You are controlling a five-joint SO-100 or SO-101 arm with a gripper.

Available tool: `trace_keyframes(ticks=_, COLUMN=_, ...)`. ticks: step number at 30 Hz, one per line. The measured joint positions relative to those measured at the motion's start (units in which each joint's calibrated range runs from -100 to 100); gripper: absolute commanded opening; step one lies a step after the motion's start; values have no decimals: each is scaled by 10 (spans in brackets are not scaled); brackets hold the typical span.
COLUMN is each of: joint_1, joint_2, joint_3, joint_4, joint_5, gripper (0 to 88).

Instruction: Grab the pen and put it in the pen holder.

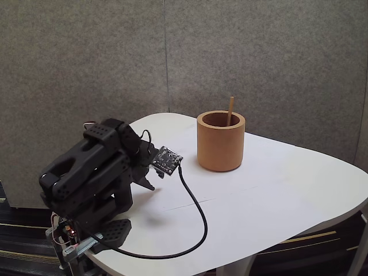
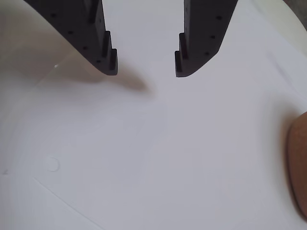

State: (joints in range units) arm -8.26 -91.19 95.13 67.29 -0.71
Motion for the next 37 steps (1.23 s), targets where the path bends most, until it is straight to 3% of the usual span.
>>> trace_keyframes(ticks=37, joint_1=0, joint_2=-1, joint_3=1, joint_4=5, joint_5=0, gripper=164)
